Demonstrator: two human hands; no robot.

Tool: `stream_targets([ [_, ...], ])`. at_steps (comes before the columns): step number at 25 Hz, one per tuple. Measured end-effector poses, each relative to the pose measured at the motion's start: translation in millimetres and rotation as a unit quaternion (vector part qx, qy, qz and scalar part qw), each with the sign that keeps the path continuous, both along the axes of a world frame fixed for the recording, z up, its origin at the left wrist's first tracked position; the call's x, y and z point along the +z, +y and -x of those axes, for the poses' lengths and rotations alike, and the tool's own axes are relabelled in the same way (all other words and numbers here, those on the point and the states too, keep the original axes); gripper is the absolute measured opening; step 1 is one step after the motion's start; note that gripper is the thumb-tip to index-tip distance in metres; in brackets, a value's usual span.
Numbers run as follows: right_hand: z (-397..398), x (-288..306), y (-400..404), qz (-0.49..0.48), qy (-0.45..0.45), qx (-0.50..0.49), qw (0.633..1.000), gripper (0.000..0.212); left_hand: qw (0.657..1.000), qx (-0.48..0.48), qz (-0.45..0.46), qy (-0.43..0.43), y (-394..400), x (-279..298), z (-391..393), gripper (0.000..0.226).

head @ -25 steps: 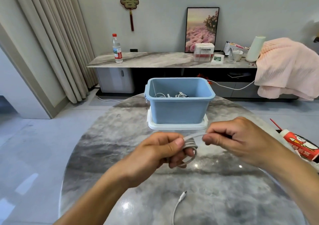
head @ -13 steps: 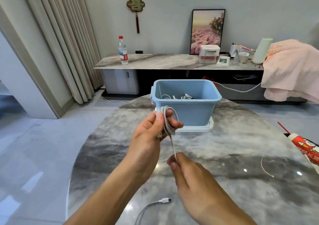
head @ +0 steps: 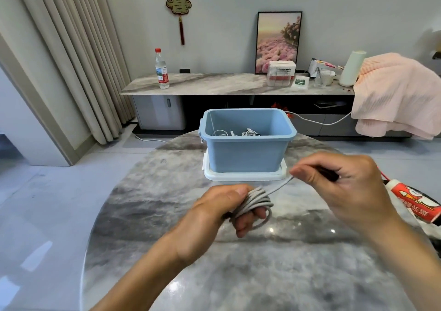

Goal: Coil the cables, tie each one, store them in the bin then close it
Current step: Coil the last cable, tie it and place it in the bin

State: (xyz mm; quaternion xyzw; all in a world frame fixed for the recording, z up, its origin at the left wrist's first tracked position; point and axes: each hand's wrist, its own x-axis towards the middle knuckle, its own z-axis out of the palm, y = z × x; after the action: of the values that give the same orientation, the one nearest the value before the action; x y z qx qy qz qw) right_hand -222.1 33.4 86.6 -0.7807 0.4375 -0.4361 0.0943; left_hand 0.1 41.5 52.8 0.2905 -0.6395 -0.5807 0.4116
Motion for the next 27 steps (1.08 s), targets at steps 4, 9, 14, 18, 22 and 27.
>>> stream_targets([
  [4,-30.8,-45.4,-1.7,0.011,-0.068,-0.086,0.994,0.05,0.962,-0.069,-0.166,0.206,2.4,7.2,6.8,0.032],
  [9,-90.5,-71.8,30.0,-0.179,-0.038,-0.048,0.982,0.017,0.947,0.065,-0.136,0.285,-10.3,3.4,-1.0,0.032],
  [14,-108.3,-37.8,52.8,-0.329,0.097,0.011,0.939,0.007,0.96,0.231,0.14,-0.072,-14.4,-14.7,-0.9,0.035],
  [18,-75.9,-5.2,41.0,-0.129,0.183,-0.034,0.974,0.022,0.941,0.146,0.225,-0.205,-16.7,-20.2,-4.7,0.032],
  [22,-24.3,3.5,11.1,-0.003,0.099,0.022,0.995,0.038,1.0,0.009,-0.009,0.01,-8.0,-5.2,0.6,0.036],
  [27,-26.4,-41.4,-7.0,-0.095,-0.169,-0.011,0.981,0.032,0.95,-0.013,-0.183,0.252,-2.6,5.5,5.7,0.033],
])
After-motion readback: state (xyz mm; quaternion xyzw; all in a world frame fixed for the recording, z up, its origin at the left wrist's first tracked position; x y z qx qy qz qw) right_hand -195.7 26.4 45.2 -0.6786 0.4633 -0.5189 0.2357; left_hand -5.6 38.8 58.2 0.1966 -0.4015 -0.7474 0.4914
